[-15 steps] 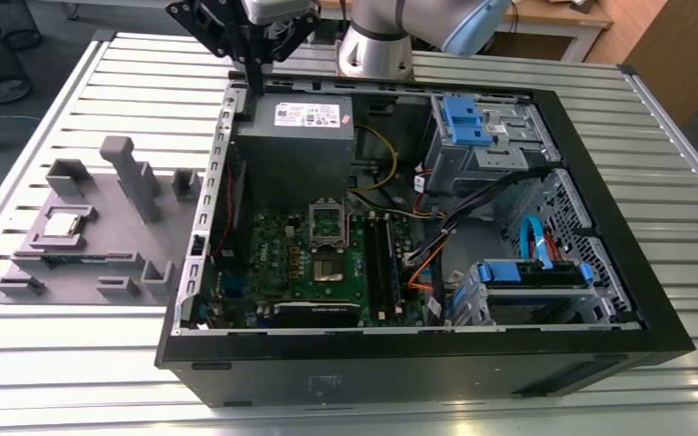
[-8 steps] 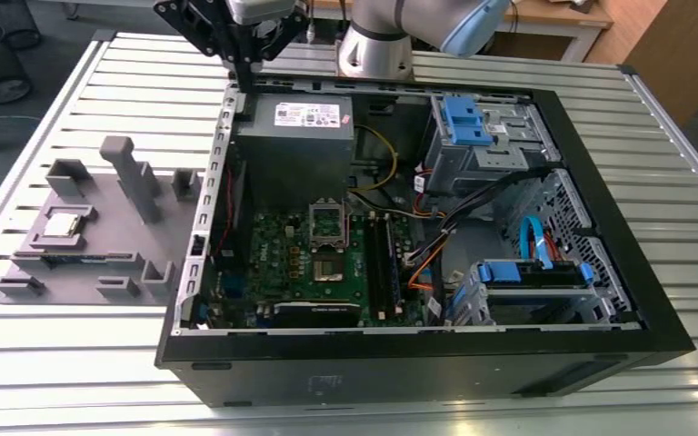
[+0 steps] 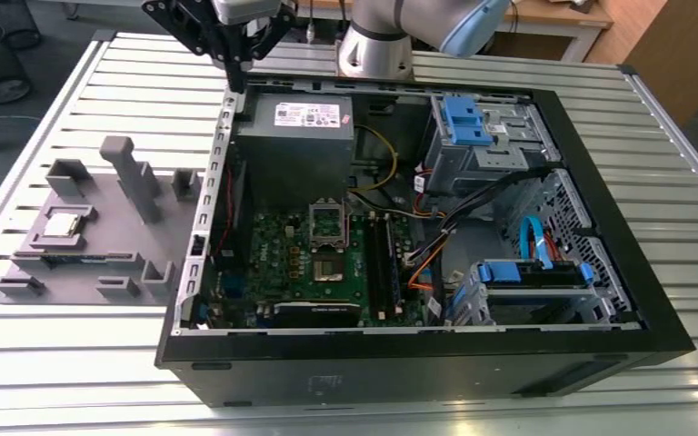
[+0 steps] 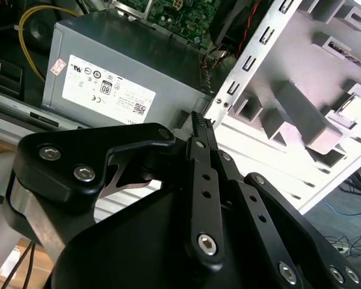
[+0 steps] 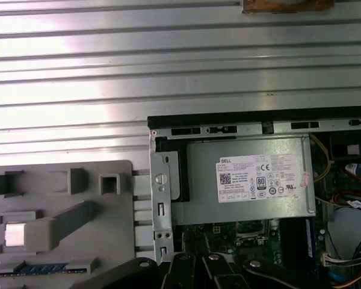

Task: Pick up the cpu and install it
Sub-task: 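Reach for the cpu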

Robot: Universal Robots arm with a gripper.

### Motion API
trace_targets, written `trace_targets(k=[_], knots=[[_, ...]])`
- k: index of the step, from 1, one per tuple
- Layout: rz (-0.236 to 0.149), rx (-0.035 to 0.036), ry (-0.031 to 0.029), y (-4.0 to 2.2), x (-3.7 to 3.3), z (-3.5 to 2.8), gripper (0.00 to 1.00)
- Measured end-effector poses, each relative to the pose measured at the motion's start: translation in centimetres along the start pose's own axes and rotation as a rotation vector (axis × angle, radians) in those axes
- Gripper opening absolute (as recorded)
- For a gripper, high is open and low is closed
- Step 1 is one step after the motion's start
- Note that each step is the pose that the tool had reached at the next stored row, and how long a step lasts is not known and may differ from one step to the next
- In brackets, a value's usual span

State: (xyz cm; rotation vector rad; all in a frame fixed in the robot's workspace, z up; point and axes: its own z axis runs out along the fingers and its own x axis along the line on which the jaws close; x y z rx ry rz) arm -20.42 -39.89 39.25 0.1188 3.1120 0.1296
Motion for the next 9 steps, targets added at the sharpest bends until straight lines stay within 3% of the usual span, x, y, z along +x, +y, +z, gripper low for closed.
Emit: trace_targets(k=[9], knots=[[0.0, -0.0056, 0.0004, -0.07, 0.88, -0.02, 0.1]])
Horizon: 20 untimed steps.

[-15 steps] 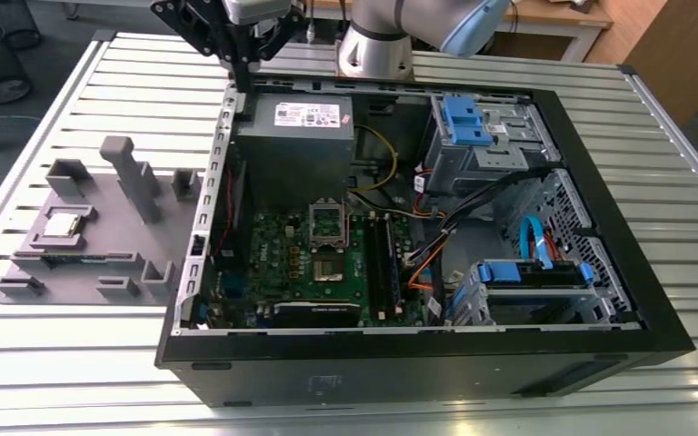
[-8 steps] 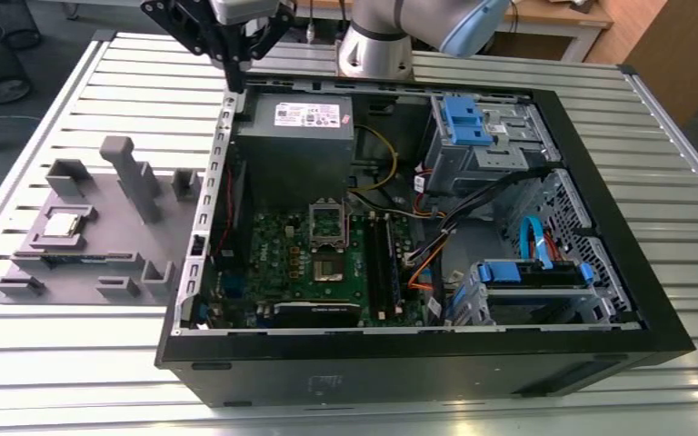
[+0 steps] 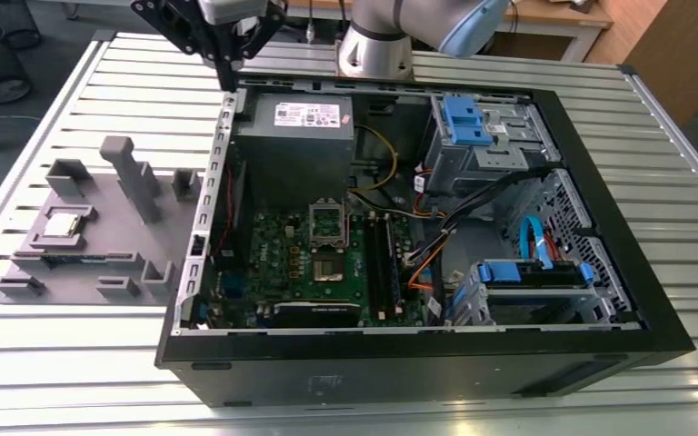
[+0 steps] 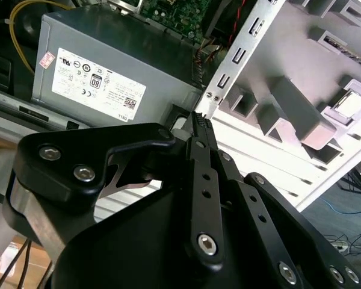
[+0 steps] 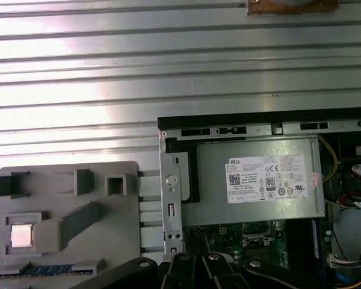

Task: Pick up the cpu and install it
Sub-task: 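Reach for the cpu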

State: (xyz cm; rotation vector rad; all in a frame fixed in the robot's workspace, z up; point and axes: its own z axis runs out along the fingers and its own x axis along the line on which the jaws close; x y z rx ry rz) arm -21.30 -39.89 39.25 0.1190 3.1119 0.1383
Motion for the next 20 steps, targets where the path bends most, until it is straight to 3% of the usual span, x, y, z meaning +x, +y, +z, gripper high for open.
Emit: trace_targets(k=[20], knots=[[0.0, -0.0093, 0.0007, -0.16, 2.05, -0.01, 0.1]])
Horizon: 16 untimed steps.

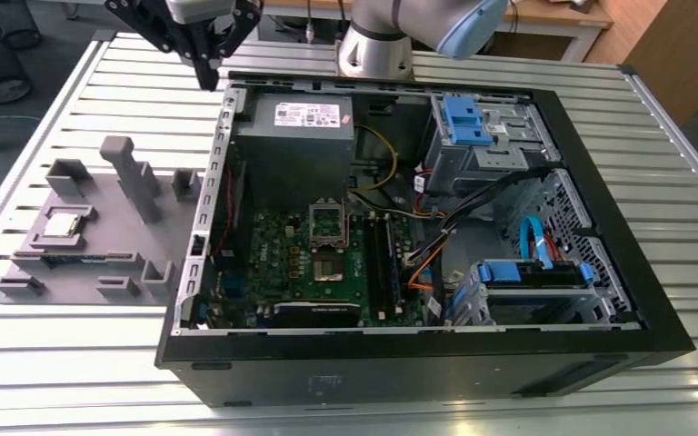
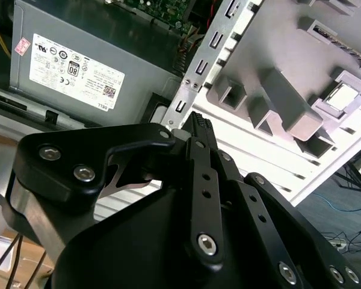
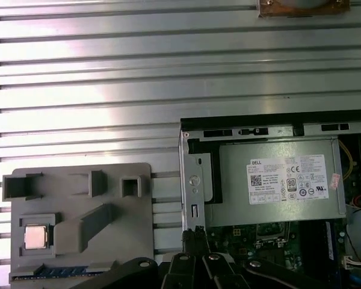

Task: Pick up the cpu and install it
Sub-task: 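Reach for the cpu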

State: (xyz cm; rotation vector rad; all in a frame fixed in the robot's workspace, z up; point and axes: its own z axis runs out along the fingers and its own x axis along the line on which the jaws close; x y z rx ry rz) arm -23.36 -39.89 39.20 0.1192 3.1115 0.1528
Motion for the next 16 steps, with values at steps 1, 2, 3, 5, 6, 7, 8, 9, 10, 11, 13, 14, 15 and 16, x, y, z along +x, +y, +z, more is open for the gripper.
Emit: trace_targets(k=[1, 2, 3, 5, 6, 7, 8, 9, 10, 11, 13, 14, 15, 16], knots=[[0.0, -0.0006, 0.0001, -0.01, 0.11, 0.0, 0.1], [0.0, -0.0012, 0.0002, -0.02, 0.24, -0.01, 0.1], [0.0, -0.0018, 0.0002, -0.03, 0.38, -0.01, 0.1], [0.0, -0.0029, 0.0002, -0.05, 0.67, -0.01, 0.1], [0.0, -0.0035, 0.0003, -0.06, 0.8, -0.01, 0.1], [0.0, -0.0041, 0.0003, -0.07, 0.93, -0.01, 0.1], [0.0, -0.0047, 0.0004, -0.08, 1.05, -0.01, 0.1], [0.0, -0.0052, 0.0005, -0.09, 1.17, -0.01, 0.1], [0.0, -0.0059, 0.0005, -0.1, 1.32, -0.01, 0.1], [0.0, -0.0064, 0.0005, -0.11, 1.45, -0.01, 0.1], [0.0, -0.0073, 0.0006, -0.14, 1.73, -0.01, 0.1], [0.0, -0.0079, 0.0006, -0.15, 1.87, -0.01, 0.1], [0.0, -0.0084, 0.0007, -0.16, 2.02, -0.01, 0.1], [0.0, -0.0089, 0.0007, -0.17, 2.15, -0.01, 0.1]])
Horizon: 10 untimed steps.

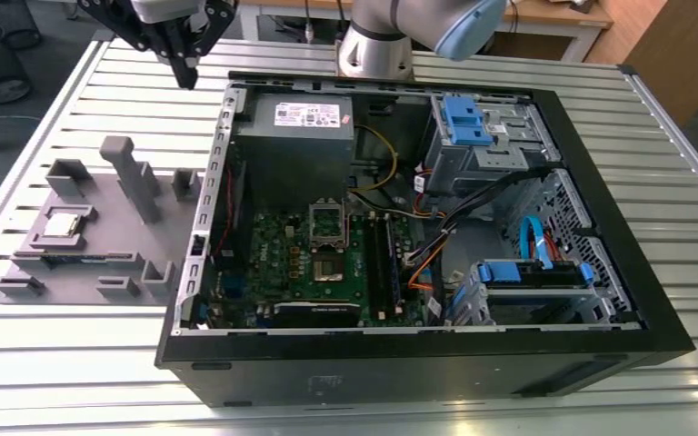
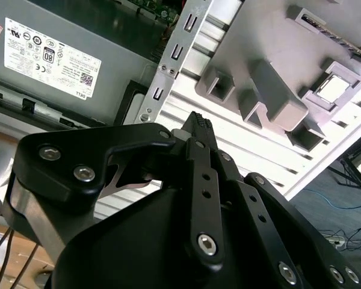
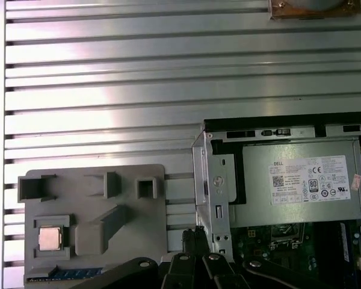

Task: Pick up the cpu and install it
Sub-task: 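Reach for the cpu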

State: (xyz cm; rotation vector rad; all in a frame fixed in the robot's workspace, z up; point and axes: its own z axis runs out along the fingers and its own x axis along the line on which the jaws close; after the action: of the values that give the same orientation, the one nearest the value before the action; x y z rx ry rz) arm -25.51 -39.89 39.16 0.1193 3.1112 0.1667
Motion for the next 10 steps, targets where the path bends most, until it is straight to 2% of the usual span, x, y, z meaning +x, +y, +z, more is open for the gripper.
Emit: trace_targets(k=[4, 10], knots=[[0.0, -0.0016, 0.0, -0.04, 0.47, 0.0, 0.1], [0.0, -0.0017, 0.0001, -0.05, 0.61, 0.0, 0.1]])
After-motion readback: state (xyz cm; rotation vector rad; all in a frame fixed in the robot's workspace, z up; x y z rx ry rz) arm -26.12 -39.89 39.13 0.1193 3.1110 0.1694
